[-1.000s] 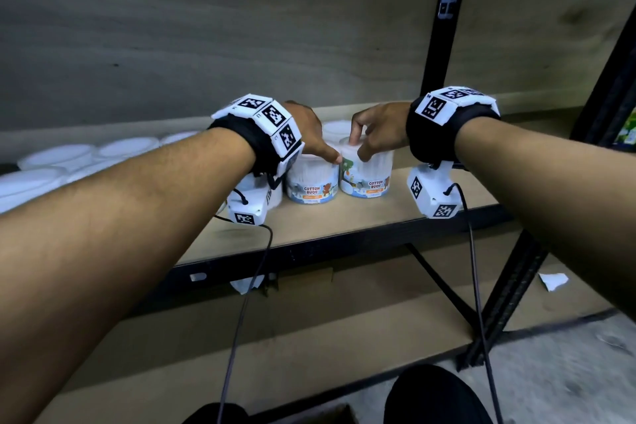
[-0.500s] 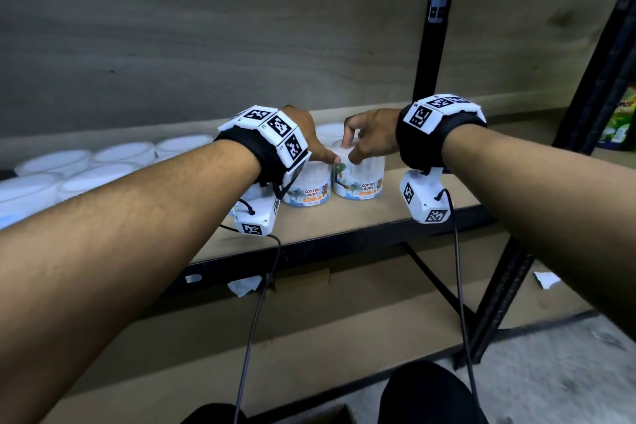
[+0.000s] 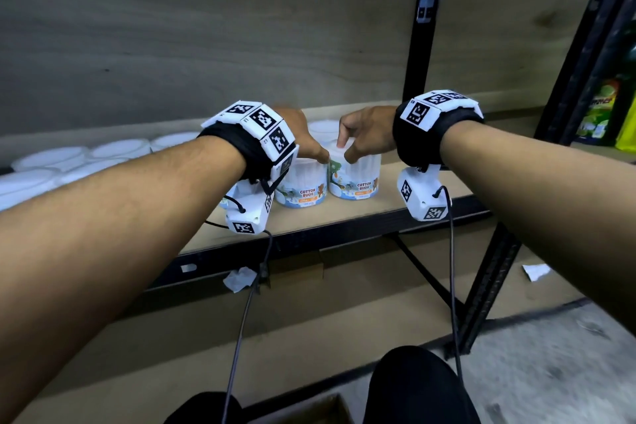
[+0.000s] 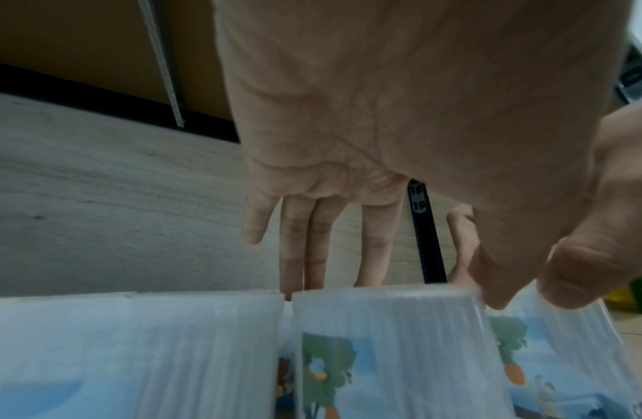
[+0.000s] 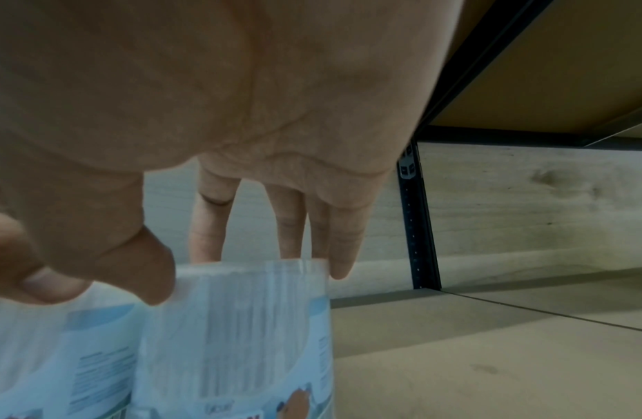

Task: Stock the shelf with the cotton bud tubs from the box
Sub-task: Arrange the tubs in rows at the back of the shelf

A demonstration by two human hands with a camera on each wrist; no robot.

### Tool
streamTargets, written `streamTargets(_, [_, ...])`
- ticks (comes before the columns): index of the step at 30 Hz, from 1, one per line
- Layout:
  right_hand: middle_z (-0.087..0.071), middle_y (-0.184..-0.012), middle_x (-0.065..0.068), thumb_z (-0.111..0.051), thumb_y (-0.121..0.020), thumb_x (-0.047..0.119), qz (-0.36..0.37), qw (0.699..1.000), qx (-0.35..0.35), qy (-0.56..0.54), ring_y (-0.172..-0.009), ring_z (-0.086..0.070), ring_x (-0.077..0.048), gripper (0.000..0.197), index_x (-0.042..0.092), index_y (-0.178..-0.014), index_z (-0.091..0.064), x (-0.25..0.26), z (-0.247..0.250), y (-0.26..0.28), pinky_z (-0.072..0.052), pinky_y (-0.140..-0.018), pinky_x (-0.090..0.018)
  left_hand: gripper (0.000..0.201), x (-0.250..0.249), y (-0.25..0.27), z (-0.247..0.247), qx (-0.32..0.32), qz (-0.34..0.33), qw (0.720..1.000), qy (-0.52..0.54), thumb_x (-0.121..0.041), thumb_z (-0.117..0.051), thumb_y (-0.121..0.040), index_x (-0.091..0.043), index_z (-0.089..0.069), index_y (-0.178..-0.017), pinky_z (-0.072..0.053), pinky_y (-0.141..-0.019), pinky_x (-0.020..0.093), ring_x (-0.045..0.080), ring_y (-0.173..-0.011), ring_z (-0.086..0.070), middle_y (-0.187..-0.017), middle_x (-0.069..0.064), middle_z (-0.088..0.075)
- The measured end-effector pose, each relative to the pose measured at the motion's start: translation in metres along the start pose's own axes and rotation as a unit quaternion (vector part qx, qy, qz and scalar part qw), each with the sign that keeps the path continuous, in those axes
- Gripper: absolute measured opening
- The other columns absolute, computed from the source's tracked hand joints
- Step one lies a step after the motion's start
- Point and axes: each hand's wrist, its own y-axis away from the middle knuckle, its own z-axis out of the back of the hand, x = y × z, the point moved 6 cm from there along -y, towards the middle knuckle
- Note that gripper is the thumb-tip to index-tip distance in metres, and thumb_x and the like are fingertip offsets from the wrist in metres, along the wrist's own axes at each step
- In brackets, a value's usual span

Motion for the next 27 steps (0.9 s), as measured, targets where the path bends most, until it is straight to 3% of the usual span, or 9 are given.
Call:
streamTargets(6, [-0.064,-0.121,0.007,-0.073,-0.068,0.037,0.008,1.0,-0.01,-0.003,-0.115,-0.058,-0.02,0.027,0.032,-0.094,-0.065,-0.002,0.001,0.01,-0.048,-0.099,-0.04,0.074,-0.002,0.008,0.001,-0.005,-0.002,1.0,0.008,-0.087,-0.051,-0.055,-0.017,-0.065,-0.073,-0.053,-0.08,0.037,0.025,-0.075,-0.058,-0.078,0.003,-0.061])
streamTargets(22, [-0.061,-0.122,0.008,-0.072,-0.074,0.037,0.017,1.0,-0.011,0.022,-0.118,-0.056,-0.019,0.025,0.033,-0.097,-0.064,-0.008,0.005,0.027,-0.046,-0.101,-0.041,0.068,-0.015,0.033,0.008,0.0,-0.011,1.0,0.007,-0.082,-0.054,-0.068,-0.017,-0.066,-0.084,-0.052,-0.081,0.035,0.024,-0.084,-0.061,-0.092,0.004,-0.065])
streamTargets(27, [-0.061,-0.122,0.007,-0.072,-0.076,0.036,0.02,0.999,-0.01,0.027,-0.117,-0.056,-0.02,0.025,0.032,-0.099,-0.064,-0.006,0.005,0.032,-0.046,-0.101,-0.04,0.066,-0.018,0.04,0.01,0.001,-0.011,1.0,-0.003,-0.085,-0.051,-0.067,-0.02,-0.061,-0.076,-0.052,-0.08,0.034,0.024,-0.083,-0.06,-0.09,0.003,-0.064])
